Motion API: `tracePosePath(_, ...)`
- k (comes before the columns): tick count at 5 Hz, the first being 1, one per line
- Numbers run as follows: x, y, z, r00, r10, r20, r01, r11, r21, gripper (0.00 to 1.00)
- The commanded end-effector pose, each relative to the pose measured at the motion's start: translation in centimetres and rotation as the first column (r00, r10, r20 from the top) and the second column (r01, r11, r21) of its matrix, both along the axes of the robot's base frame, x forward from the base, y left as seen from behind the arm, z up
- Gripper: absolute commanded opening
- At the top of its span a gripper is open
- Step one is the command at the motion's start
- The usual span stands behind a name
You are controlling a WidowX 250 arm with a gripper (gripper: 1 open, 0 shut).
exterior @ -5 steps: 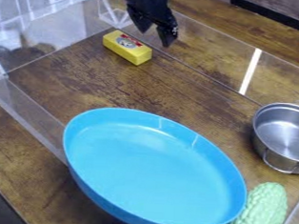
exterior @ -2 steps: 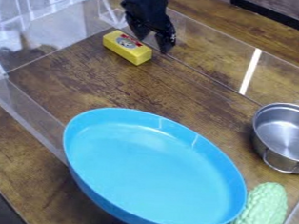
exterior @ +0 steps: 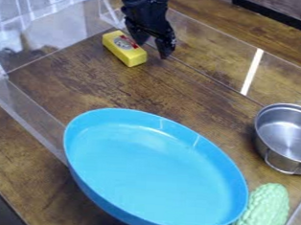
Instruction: Remove the yellow brick from inside the blue tray and put it on the table
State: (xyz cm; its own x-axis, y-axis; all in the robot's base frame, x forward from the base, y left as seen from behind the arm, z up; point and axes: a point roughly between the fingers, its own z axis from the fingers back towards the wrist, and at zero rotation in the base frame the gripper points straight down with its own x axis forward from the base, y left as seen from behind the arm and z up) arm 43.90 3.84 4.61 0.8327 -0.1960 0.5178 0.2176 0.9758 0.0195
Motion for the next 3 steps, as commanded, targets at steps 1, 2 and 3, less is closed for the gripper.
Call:
tracePosePath(1,1.4,-0.7,1.9,0.998,-0.025,0.059,0.024,1.0,0.013,0.0)
tracePosePath(2,1.2,-0.8,2.4,0.999,-0.028,0.045,0.027,0.999,0.018,0.0)
tracePosePath(3,1.1,-1.1,3.1,0.999,-0.032,0.035,0.031,0.999,0.018,0.0)
